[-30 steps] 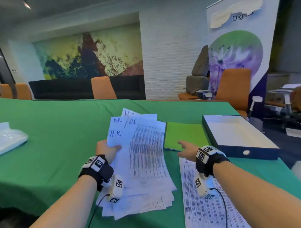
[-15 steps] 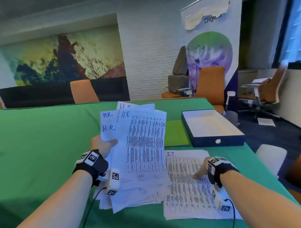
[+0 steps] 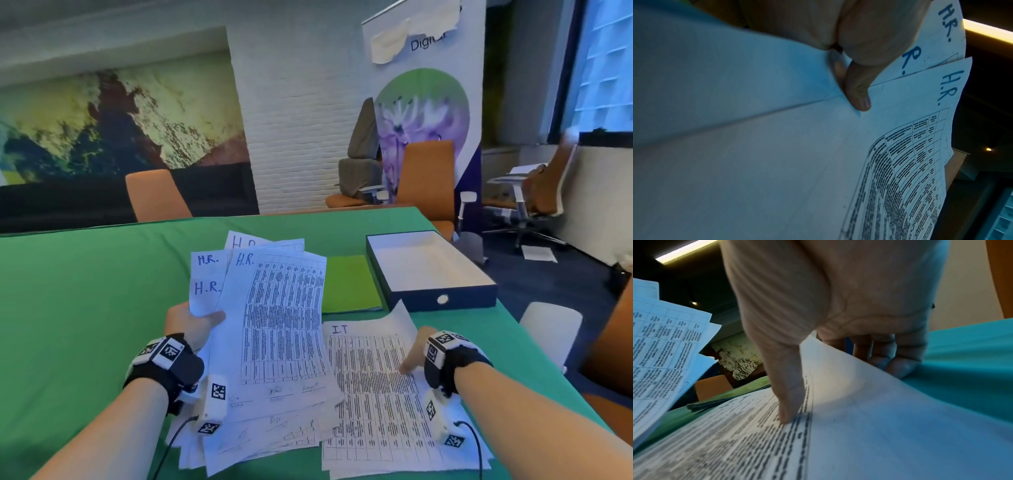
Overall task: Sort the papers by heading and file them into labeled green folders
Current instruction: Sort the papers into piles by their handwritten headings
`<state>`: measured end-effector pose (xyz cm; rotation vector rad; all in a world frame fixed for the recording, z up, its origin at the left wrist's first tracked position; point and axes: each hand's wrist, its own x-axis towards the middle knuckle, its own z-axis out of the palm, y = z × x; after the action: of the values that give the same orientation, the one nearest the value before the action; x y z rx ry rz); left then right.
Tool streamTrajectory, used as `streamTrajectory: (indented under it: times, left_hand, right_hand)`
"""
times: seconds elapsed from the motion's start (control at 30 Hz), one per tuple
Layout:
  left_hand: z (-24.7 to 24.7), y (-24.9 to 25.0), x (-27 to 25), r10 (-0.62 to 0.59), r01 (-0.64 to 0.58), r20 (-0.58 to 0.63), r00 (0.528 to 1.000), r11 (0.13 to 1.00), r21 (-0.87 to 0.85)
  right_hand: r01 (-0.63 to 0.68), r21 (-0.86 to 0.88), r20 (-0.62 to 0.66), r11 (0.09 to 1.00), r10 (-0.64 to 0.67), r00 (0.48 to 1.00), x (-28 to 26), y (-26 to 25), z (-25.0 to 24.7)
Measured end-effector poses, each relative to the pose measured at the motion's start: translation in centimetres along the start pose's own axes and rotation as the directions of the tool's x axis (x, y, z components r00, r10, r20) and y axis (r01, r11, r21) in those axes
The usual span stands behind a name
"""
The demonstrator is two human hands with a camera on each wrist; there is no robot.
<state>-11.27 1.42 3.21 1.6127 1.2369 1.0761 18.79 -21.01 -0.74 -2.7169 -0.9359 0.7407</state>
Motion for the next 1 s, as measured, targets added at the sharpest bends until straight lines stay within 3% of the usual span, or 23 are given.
streamTrajectory:
  times: [0.6, 0.77, 0.87, 1.0]
  left_hand:
    - [0.2, -0.5, -0.2, -0.014, 0.015, 0.031, 0.999, 1.0, -0.021]
    - [0.3, -0.5, -0.1, -0.008, 0.009, 0.031, 0.999, 1.0, -0.009]
    - [0.3, -0.5, 0.0, -0.005, 0.005, 0.023, 1.0, 1.0, -0.003]
    - [0.5, -0.5, 0.1, -0.001, 0.001, 0.03, 1.0, 1.0, 0.011]
  right_hand:
    - [-0.031, -0.076, -0.052, 0.997, 0.027, 0.998, -0.2, 0.1, 0.5]
    - [0.0, 0.023, -0.084, 1.0, 0.002, 0.996, 0.9, 1.1, 0.6]
    - [0.074, 0.155, -0.179, 0.985, -0.046, 0.983, 1.8, 1.4, 0.1]
    - [0.144, 0.276, -0.393, 0.95, -0.025, 0.919, 1.3, 1.3, -2.4]
